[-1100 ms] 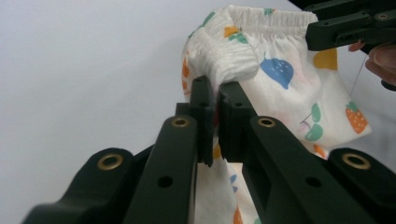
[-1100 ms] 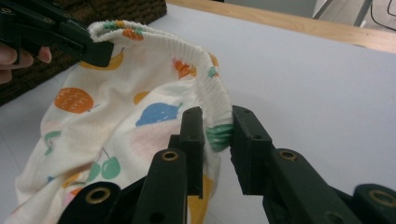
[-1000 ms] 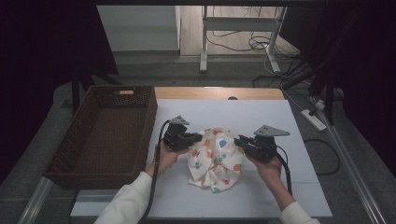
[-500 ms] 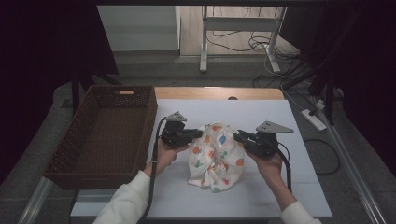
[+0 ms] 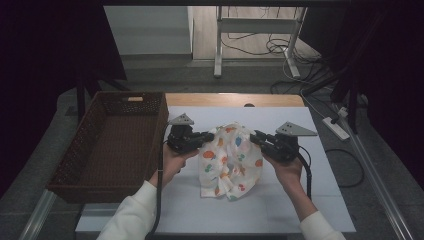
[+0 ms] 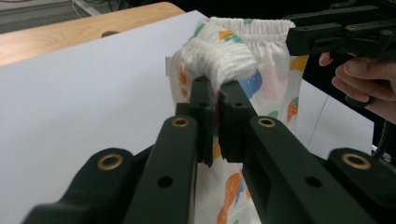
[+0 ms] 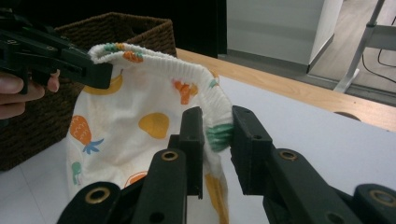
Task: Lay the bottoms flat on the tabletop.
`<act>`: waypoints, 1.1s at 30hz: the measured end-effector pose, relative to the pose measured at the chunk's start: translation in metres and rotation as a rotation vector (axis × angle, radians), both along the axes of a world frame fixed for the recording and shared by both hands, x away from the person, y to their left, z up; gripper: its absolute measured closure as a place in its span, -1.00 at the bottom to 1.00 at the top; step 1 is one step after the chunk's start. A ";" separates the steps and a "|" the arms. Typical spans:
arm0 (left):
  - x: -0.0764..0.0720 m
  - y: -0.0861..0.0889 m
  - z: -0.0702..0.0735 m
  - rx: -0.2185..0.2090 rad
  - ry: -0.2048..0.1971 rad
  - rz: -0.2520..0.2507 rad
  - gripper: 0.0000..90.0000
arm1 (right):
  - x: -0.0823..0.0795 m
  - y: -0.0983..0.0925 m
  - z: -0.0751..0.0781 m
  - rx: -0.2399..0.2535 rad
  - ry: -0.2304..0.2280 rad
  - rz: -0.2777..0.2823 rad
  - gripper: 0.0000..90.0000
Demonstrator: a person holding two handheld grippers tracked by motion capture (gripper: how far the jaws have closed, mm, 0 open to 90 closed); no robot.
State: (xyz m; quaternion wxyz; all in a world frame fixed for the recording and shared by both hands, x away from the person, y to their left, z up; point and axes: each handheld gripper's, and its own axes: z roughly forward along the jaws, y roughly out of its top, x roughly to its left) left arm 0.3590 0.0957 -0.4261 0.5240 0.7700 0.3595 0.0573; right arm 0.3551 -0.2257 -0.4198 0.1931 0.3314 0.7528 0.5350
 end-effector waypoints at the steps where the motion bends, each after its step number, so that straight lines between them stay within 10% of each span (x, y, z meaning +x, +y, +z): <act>1: -0.001 0.001 0.002 -0.004 -0.005 0.002 0.91 | 0.000 0.000 0.001 0.006 -0.003 -0.002 0.66; 33: -0.014 0.008 0.027 -0.059 -0.084 -0.009 0.91 | -0.014 0.003 0.032 0.059 -0.097 0.029 0.65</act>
